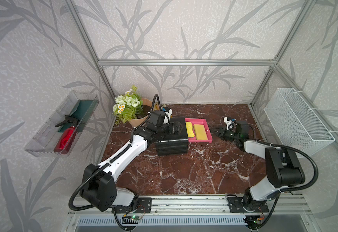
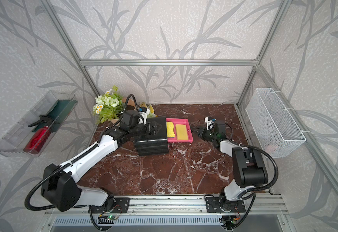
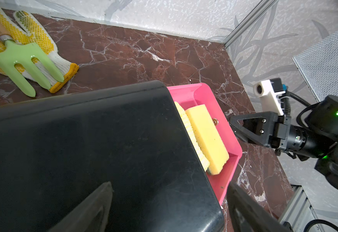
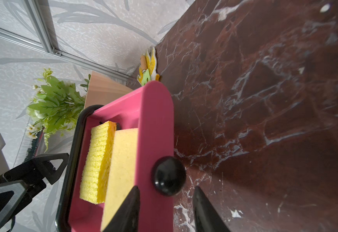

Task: Take the sponge out of the drawer
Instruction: Open the drawer in the storage box.

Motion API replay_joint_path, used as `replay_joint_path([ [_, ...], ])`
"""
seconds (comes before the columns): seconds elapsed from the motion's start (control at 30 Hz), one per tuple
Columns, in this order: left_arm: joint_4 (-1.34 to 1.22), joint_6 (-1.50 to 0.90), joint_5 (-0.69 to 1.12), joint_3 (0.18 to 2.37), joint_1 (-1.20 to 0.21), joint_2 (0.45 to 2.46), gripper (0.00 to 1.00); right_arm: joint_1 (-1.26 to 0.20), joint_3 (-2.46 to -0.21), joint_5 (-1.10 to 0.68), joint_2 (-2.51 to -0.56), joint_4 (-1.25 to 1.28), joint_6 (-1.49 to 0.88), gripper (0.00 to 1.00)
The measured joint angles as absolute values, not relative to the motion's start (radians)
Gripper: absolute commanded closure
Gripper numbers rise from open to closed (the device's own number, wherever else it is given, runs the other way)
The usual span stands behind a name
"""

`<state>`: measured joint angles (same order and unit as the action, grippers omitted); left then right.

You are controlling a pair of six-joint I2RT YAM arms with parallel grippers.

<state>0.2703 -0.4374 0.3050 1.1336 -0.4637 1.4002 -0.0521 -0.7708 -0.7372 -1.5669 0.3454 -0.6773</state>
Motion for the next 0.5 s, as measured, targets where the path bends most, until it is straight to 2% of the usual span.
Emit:
replay_joint_path([
  [0.27,0.269,-0.437,0.31,1.129,-0.463,1.395,0.11,-0.079,-0.926,-0.545,-1.358,0.064,-0.478,0.49],
  [0.5,0.279,-0.437,0.313,1.125,-0.463,1.382,0.11,-0.299,-1.005,-0.427,-1.357,-0.141,-0.356,0.47],
])
